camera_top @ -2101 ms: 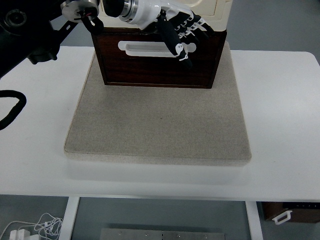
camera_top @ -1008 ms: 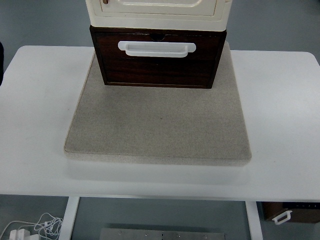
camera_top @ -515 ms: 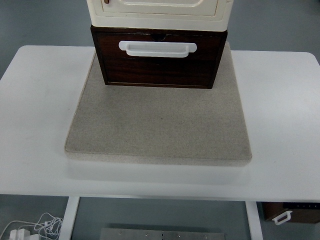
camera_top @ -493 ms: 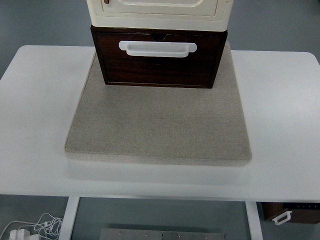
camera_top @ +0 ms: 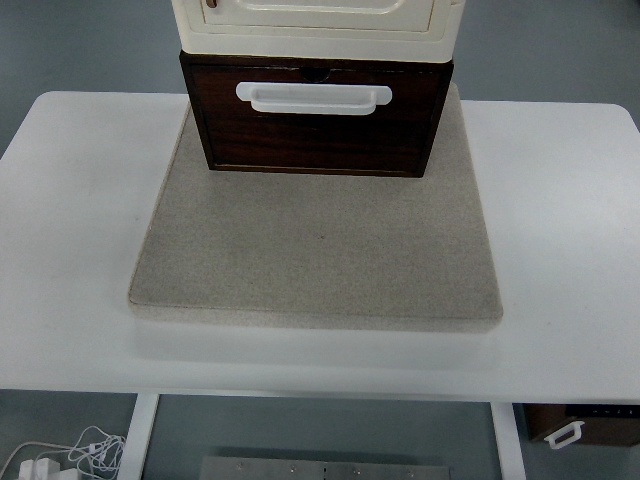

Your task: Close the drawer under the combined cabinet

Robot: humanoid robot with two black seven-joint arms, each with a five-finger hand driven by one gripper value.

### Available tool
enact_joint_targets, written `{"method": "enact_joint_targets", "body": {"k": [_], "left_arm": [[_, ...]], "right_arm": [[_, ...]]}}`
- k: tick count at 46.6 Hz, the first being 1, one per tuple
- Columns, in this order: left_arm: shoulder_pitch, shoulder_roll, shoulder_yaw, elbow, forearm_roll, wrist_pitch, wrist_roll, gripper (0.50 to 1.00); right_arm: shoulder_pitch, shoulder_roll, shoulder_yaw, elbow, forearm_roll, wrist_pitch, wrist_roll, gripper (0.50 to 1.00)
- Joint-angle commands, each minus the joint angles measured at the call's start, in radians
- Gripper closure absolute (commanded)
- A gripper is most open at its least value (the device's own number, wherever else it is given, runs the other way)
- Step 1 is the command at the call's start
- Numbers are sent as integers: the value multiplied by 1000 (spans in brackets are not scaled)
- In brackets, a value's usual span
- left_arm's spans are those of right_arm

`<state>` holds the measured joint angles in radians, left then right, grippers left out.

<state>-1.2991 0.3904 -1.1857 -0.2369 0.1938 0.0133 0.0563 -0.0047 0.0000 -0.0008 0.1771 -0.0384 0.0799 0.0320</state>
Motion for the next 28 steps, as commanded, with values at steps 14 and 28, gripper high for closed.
{"method": "enact_joint_targets", "body": {"k": [14,28], "left_arm": [[121,-100,-2,-1,-151,-21,-36,501],[204,-172,0,-1,-253,-78,-115,501]], "right_arm": [[-5,0,-10,-1,0,1,0,548],[-8,0,-10,-1,2,6,8,548]]}}
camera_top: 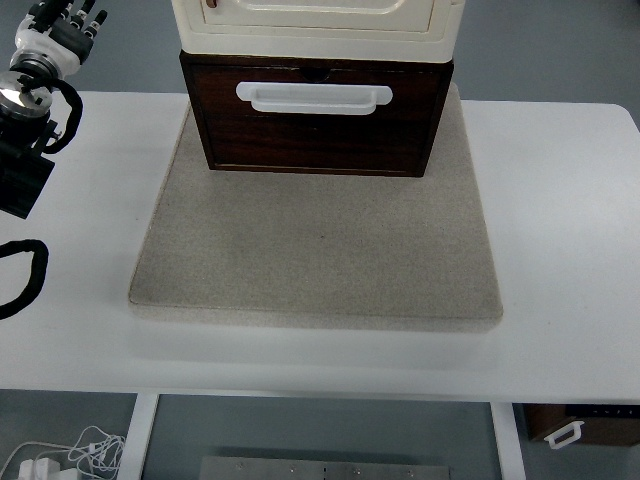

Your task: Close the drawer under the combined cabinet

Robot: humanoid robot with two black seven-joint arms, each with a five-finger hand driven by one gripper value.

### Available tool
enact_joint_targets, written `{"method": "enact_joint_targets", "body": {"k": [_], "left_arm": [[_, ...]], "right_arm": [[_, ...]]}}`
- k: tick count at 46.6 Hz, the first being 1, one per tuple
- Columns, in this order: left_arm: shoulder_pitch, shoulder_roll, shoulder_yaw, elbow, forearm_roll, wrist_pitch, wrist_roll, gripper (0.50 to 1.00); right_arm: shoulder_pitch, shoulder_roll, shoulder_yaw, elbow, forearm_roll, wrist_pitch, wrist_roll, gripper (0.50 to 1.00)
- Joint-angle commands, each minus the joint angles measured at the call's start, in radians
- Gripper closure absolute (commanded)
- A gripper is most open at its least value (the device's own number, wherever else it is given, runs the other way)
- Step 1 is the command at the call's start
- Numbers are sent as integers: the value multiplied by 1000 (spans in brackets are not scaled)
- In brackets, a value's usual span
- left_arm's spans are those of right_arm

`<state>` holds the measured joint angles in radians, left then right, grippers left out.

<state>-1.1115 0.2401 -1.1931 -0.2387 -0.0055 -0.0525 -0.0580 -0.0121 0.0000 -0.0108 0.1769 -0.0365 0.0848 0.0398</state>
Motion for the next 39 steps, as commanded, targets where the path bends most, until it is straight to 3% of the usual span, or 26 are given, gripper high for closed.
{"method": "enact_joint_targets", "body": {"k": [1,17,39], "left_arm": [[18,-24,7,1,-66,-13,0,500],[27,-61,7,-7,-86,-158,-33,500],[27,-96,9,-5,-85,-162,-46,501]], "right_arm": [[0,0,0,1,-2,1,0,548],[1,0,3,0,0,-5,-5,548],[6,0,5,0,0,-7,-12,548]]}}
